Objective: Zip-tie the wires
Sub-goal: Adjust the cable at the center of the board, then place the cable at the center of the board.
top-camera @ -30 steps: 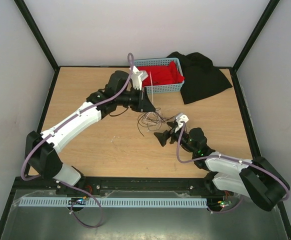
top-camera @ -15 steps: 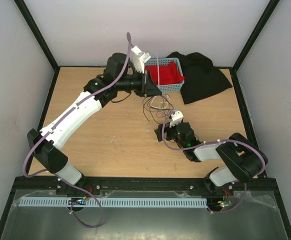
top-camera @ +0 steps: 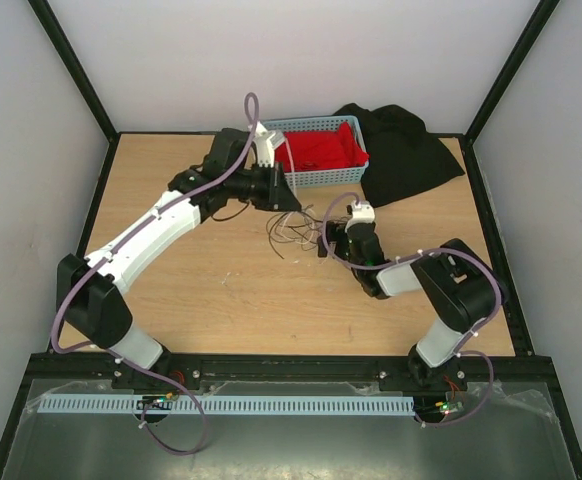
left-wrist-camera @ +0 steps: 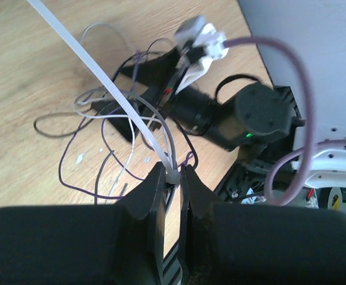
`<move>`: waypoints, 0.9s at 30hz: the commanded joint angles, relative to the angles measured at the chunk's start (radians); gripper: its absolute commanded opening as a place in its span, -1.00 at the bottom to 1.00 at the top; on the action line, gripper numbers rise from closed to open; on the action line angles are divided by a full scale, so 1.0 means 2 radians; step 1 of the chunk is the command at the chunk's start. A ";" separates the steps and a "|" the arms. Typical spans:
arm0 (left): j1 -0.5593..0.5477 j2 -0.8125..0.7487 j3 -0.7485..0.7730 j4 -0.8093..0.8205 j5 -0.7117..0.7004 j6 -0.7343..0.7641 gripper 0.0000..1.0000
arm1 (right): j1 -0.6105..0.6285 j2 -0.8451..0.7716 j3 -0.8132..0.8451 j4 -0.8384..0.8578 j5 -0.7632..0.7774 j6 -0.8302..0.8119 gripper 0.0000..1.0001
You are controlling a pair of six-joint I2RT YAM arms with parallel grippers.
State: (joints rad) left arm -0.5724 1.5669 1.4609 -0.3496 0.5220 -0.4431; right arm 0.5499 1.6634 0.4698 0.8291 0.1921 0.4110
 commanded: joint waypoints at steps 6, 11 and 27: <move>0.020 -0.032 -0.113 0.024 -0.001 -0.014 -1.00 | -0.032 0.060 0.052 -0.105 -0.003 0.027 0.99; 0.030 -0.050 -0.189 0.043 -0.025 -0.029 -1.00 | -0.057 0.080 0.094 -0.141 -0.038 0.045 0.99; 0.029 -0.024 -0.269 0.077 -0.021 -0.035 -1.00 | -0.133 0.126 0.249 -0.275 -0.046 0.006 0.99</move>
State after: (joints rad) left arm -0.4934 1.4796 0.9302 -0.2398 0.4858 -0.5095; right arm 0.3637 1.8767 0.9527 0.4034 0.1139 0.4309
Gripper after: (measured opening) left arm 0.127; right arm 0.993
